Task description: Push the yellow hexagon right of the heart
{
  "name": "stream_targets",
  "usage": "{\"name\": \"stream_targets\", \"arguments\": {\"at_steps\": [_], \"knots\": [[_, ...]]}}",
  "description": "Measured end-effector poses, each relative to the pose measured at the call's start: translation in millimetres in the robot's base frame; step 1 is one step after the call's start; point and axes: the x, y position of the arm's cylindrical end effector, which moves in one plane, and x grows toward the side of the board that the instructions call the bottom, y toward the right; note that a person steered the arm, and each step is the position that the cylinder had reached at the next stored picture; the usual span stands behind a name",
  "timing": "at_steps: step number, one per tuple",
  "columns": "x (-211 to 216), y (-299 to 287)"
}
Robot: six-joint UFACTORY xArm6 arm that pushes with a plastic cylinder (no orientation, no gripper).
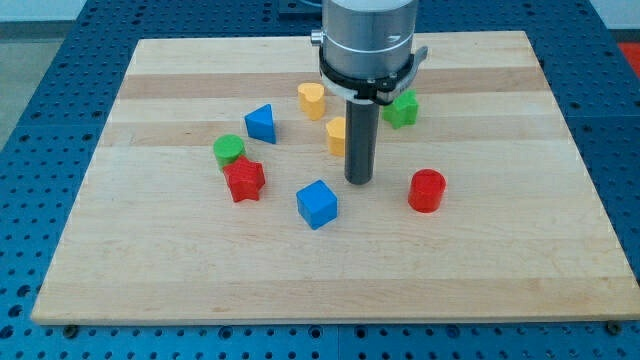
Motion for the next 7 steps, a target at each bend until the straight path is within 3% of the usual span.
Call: {"name": "stream_targets", "arguments": {"at_steps": [2,5,7], "knots": [[-50,-5],[-32,-36],[-56,-48]]}}
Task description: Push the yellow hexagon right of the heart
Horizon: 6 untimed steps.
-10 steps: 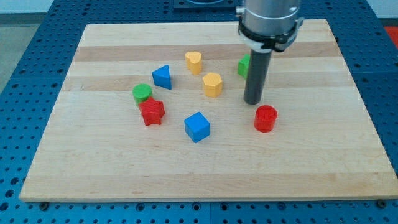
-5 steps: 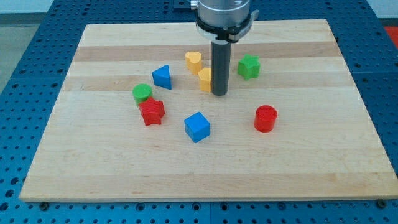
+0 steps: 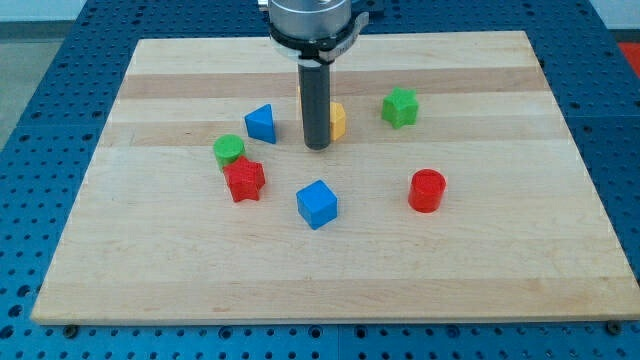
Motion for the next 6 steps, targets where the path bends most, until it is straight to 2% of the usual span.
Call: {"name": "stream_targets", "arguments": {"at_steps": [1,3,5,6], "knots": [[-18,7],[-18,7],[6,-30],[6,-68]]}}
